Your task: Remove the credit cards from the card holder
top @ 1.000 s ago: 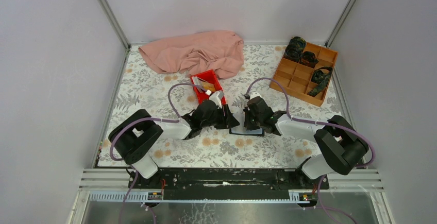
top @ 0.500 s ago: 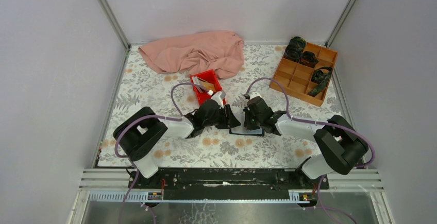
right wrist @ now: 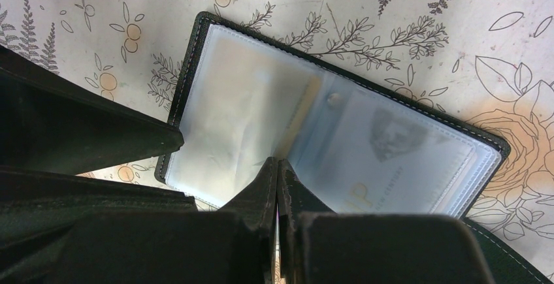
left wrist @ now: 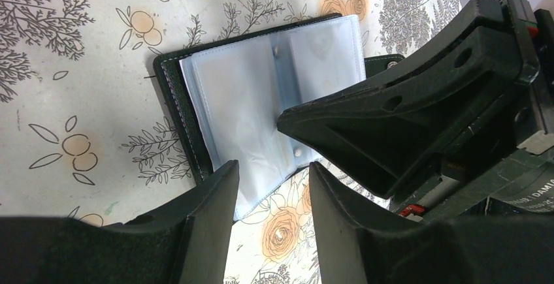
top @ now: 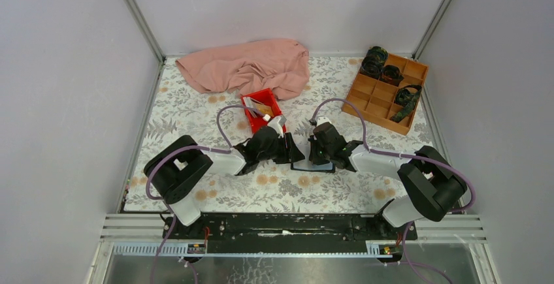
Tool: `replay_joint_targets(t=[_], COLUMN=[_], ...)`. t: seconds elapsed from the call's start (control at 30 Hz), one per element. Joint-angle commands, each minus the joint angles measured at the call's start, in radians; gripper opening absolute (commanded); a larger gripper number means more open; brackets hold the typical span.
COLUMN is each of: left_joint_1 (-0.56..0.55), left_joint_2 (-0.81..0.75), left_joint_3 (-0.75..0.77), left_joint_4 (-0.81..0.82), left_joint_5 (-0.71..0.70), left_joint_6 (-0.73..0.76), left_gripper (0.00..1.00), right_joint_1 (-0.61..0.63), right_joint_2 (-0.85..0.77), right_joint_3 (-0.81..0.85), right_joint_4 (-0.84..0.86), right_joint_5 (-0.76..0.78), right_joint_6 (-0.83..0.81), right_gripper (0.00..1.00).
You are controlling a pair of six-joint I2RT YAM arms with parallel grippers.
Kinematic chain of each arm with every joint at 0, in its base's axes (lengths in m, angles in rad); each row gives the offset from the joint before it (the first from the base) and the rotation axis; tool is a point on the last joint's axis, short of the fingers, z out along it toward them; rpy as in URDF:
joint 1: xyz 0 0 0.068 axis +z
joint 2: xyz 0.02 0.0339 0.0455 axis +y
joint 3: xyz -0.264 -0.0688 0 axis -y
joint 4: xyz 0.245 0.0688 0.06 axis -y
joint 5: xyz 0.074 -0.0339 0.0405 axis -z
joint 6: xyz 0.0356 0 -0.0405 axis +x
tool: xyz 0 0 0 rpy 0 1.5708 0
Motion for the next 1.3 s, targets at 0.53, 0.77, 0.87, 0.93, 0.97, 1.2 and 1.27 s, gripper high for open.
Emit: replay_joint_targets(t=[0.53, 0.77, 0.87, 0.93, 0.97, 1.2, 1.27], left_joint_1=[-0.005, -0.005, -0.004, -0.005, -0.006, -0.005, -0.005], left_joint_2=[-0.029, -0.010, -0.012, -0.019, -0.021, -0.035, -0.025], left_joint_3=[-0.039, -0.041, -0.046, -0.051, -0.053, -0.065, -0.065], left_joint_4=[0.034, 0.048, 0.054, 0.051, 0.046, 0.041, 0.055], left_joint_5=[-0.029, -0.022, -0.022, -0.026, -0.028, -0.034, -0.027], left_joint_6=[0.017, 0.011, 0.007, 0.008, 0.009, 0.011, 0.004], left_gripper=[0.51, 0.51, 0.51, 0.51, 0.51, 0.51, 0.51], right_joint_1=[0.002, 0.002, 0.002, 0.002, 0.001, 0.002, 0.002], right_joint_2=[0.028, 0.028, 0.029, 0.031, 0.033, 0.038, 0.038], right_joint_3=[-0.003, -0.005, -0.005, -0.002, -0.003, -0.002, -0.006], right_joint_4=[0.024, 0.025, 0.026, 0.027, 0.028, 0.033, 0.033], right_joint_5=[0.004, 0.000, 0.001, 0.001, 0.000, -0.010, -0.009], right_joint_6=[0.001, 0.002, 0.002, 0.003, 0.002, 0.003, 0.004], right_gripper=[0.00, 0.00, 0.00, 0.00, 0.00, 0.00, 0.00])
